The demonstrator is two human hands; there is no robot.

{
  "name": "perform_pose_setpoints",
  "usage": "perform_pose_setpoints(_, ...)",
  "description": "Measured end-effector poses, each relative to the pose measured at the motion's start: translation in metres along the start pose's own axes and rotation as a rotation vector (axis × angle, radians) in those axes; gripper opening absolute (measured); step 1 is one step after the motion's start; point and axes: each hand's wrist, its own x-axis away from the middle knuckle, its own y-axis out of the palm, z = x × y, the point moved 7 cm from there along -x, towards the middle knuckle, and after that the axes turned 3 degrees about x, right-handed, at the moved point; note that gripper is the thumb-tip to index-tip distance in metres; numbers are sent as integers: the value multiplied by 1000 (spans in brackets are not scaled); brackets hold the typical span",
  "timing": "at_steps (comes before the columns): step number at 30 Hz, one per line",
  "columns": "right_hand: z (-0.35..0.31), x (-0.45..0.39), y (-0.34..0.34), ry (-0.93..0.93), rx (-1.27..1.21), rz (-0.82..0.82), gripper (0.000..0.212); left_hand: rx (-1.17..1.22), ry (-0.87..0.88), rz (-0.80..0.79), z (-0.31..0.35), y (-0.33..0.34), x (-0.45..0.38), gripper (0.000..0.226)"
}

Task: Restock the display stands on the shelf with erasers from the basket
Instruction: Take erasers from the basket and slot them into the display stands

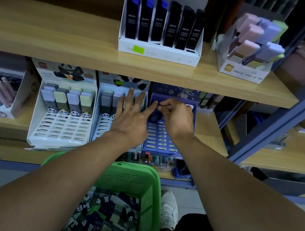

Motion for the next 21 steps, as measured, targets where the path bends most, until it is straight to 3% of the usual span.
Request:
perform_pose_setpoints(8, -4, 7, -7, -2, 60, 50, 21, 96, 61, 22, -10, 7, 9, 81)
perform_pose_setpoints(14, -37, 29, -12, -144, 103, 63, 9, 290, 132, 48, -20, -3, 43, 71)
perform_pose_setpoints(16, -58, 42, -7, -229, 103, 25, 7, 373, 141, 132, -27, -11, 62, 61)
perform_pose_setpoints(19, -89, 70, 10, -323, 121, -113, 8, 404, 109, 301, -47, -22, 104, 25)
perform_pose_setpoints(21, -104, 97, 25, -388, 165, -224, 7, 421, 25, 266, -63, -15, 135, 12)
